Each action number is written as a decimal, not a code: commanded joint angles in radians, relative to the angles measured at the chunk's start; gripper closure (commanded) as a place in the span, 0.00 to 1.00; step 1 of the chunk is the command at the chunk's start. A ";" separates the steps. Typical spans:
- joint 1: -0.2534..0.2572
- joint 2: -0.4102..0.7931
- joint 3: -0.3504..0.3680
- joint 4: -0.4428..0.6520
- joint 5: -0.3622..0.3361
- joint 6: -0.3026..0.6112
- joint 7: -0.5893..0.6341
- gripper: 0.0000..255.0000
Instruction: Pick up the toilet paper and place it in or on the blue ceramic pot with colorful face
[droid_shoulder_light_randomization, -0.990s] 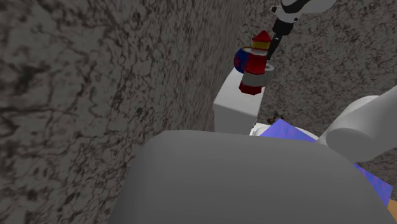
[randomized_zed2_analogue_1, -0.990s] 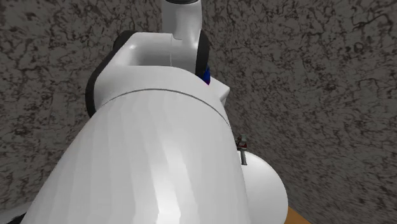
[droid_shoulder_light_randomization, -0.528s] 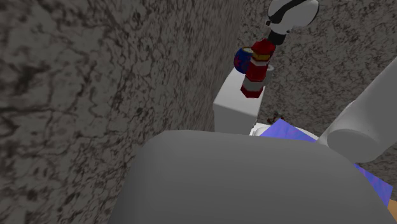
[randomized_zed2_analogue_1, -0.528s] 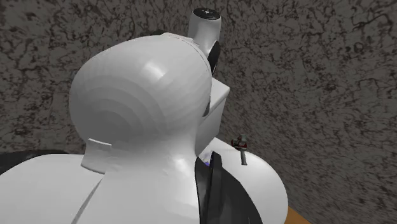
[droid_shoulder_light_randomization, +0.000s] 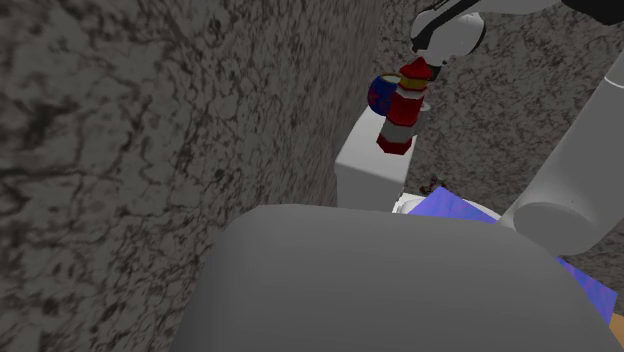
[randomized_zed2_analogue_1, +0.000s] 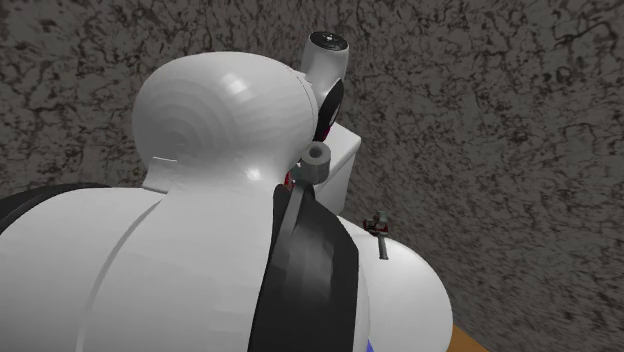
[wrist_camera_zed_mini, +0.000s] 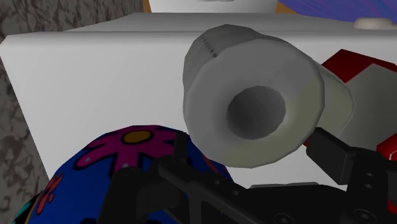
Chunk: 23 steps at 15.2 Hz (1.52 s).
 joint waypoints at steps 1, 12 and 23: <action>0.000 0.015 0.003 -0.006 0.014 0.018 -0.009 0.00; -0.001 0.016 0.003 -0.005 0.015 0.018 -0.010 1.00; 0.005 -0.026 -0.003 0.021 -0.026 -0.039 0.025 1.00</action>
